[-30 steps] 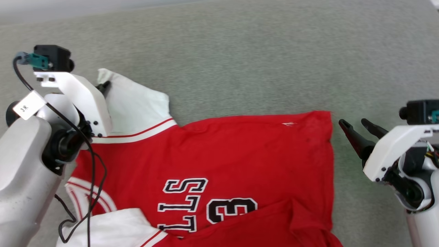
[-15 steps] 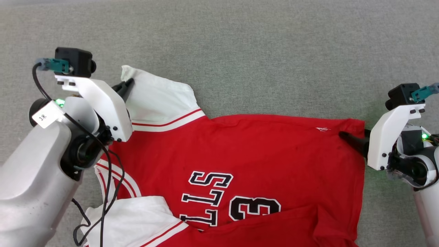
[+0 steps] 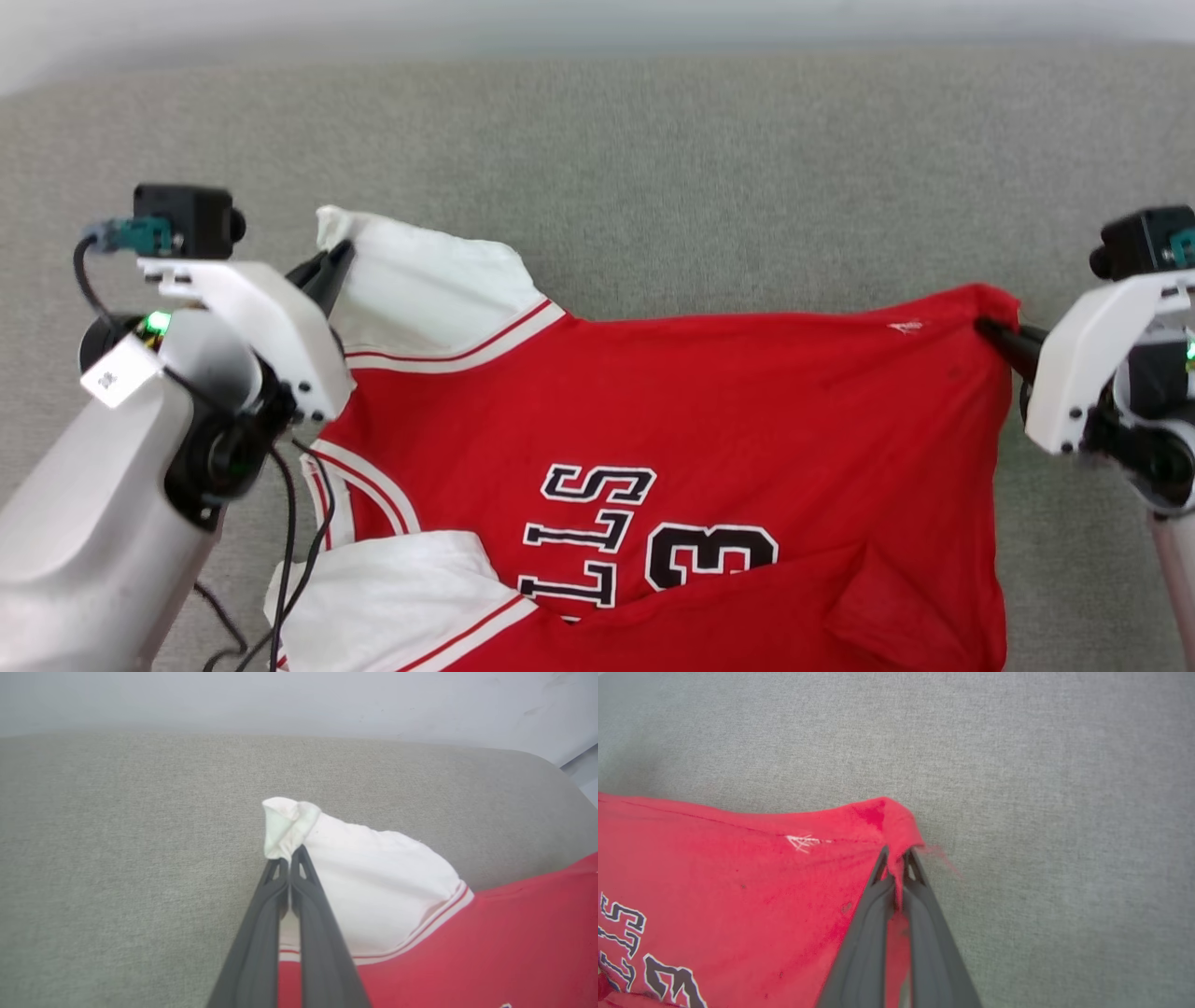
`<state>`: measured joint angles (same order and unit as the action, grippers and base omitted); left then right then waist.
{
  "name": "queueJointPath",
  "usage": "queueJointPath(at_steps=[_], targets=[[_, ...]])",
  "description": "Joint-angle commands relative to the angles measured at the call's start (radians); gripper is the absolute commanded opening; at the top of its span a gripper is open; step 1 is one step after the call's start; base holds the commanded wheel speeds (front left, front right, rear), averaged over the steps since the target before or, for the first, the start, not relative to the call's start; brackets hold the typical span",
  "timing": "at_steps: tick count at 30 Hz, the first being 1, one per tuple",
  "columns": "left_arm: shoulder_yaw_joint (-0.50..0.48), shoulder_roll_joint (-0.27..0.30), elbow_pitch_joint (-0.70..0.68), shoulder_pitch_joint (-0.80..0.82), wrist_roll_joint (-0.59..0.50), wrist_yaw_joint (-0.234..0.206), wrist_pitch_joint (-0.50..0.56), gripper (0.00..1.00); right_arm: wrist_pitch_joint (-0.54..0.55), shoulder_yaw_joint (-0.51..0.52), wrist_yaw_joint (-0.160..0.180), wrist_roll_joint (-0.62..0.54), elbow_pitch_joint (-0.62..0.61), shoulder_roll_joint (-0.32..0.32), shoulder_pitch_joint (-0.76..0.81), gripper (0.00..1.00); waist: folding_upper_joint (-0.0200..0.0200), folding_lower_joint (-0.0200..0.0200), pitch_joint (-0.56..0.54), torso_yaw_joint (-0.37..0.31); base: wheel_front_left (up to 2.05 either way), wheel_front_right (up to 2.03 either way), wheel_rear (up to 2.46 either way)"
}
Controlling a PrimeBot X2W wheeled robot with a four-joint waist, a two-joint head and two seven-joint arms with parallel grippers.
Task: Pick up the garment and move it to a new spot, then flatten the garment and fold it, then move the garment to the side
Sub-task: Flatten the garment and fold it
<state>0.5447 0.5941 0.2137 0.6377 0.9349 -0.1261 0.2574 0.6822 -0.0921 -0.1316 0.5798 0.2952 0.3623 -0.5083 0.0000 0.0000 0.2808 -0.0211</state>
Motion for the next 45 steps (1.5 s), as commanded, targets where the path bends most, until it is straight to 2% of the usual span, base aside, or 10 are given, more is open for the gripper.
queueJointPath(at_steps=[1,14,23,24,27,28,29,32,39,45], targets=[[-0.005,0.013,-0.01,-0.045,0.003,-0.008,-0.015,0.0,-0.01,0.011,0.002,-0.01,-0.02,0.0,0.047,0.0,0.0,0.0,-0.04,0.008,0.0,0.0,0.0],[-0.02,0.056,-0.158,-0.434,0.077,-0.106,-0.095,0.0,-0.041,0.061,0.002,-0.069,-0.153,-0.075,0.355,0.0,0.0,0.0,-0.155,0.033,0.0,0.0,0.0],[0.008,0.019,-0.166,-0.646,0.138,-0.135,-0.115,0.0,-0.109,0.081,0.001,-0.062,-0.13,-0.117,0.504,0.02,0.0,0.0,-0.192,0.038,0.0,0.0,0.0],[0.015,0.005,-0.158,-0.654,0.146,-0.129,-0.119,0.0,-0.119,0.081,0.002,-0.059,-0.124,-0.121,0.514,0.17,0.0,0.0,-0.195,0.038,0.0,0.0,0.0],[0.039,-0.021,-0.115,-0.672,0.145,-0.119,-0.122,0.0,-0.144,0.079,0.002,-0.051,-0.098,-0.13,0.544,0.25,0.0,0.0,-0.209,0.037,0.0,0.0,0.0],[0.04,-0.033,-0.094,-0.671,0.15,-0.116,-0.127,0.0,-0.153,0.076,0.002,-0.052,-0.09,-0.133,0.55,0.55,0.0,0.0,-0.212,0.037,0.0,0.0,0.0],[0.044,-0.043,-0.075,-0.672,0.151,-0.11,-0.133,0.0,-0.164,0.074,0.002,-0.05,-0.083,-0.137,0.554,1.0,0.0,0.0,-0.217,0.036,0.0,0.0,0.0],[0.037,-0.067,-0.031,-0.654,0.154,-0.092,-0.162,1.0,-0.207,0.066,0.002,-0.041,-0.079,-0.144,0.571,1.0,0.0,0.0,-0.226,0.035,0.0,0.0,0.0],[0.024,-0.078,-0.04,-0.607,0.1,-0.069,-0.258,1.0,-0.355,0.071,0.001,-0.065,-0.157,-0.161,0.613,1.0,0.0,0.0,-0.251,0.032,0.0,0.0,0.0],[0.024,-0.074,-0.11,-0.586,0.025,-0.09,-0.343,1.0,-0.356,0.109,0.001,-0.098,-0.307,-0.188,0.676,1.0,0.0,0.0,-0.264,0.026,0.0,0.0,0.0]])
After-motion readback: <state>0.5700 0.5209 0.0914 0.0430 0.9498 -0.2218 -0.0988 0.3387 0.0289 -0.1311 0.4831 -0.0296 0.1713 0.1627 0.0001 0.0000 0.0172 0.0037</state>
